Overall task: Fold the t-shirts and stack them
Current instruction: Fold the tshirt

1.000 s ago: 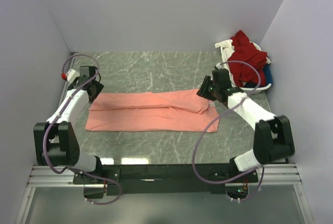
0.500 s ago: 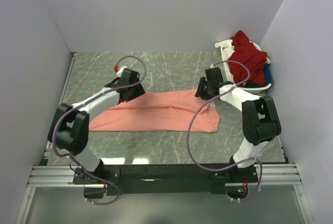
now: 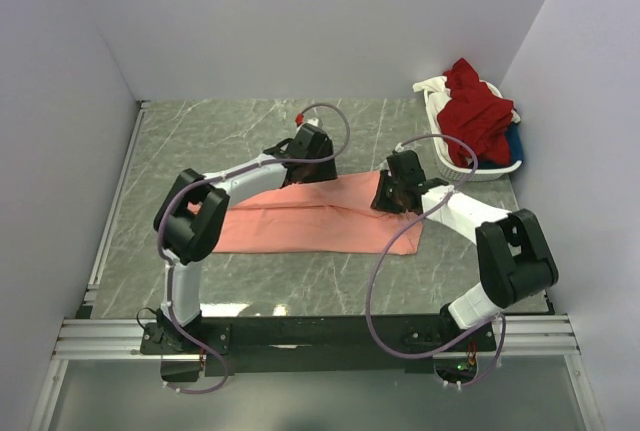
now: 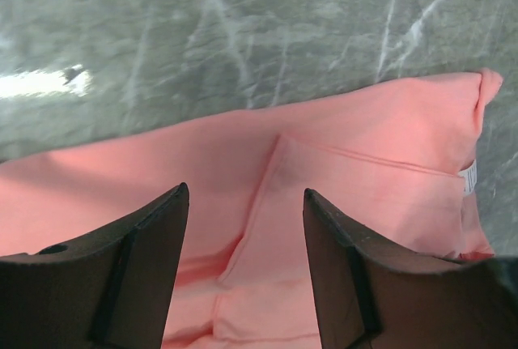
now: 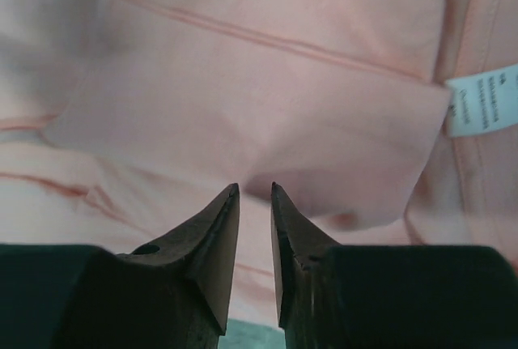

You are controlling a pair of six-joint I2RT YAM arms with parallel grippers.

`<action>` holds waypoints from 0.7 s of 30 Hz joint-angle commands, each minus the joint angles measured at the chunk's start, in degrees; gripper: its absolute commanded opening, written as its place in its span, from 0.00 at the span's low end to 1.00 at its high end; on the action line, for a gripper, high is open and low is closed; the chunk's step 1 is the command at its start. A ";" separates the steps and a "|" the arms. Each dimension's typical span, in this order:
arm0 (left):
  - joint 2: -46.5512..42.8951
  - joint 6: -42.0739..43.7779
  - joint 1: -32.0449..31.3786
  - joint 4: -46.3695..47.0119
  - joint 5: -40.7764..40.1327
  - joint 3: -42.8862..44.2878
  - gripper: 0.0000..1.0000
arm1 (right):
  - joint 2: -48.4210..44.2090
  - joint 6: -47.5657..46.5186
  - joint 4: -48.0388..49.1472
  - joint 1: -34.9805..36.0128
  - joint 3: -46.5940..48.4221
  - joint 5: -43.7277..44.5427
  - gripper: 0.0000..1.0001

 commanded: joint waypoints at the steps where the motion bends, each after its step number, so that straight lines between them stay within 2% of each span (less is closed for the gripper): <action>1: 3.17 2.98 -1.06 0.82 2.77 4.88 0.64 | -4.11 0.85 2.14 1.17 -1.30 0.79 0.28; 5: 6.25 4.56 -1.94 0.64 4.61 7.96 0.64 | -5.60 0.76 2.58 1.35 -3.06 0.17 0.22; 13: 11.00 5.62 -3.17 -0.24 5.58 12.35 0.62 | -7.71 0.68 2.32 1.44 -3.86 0.96 0.20; 21: 12.76 5.80 -4.14 -0.68 6.55 13.15 0.50 | -9.65 0.50 1.61 1.35 -3.86 1.40 0.21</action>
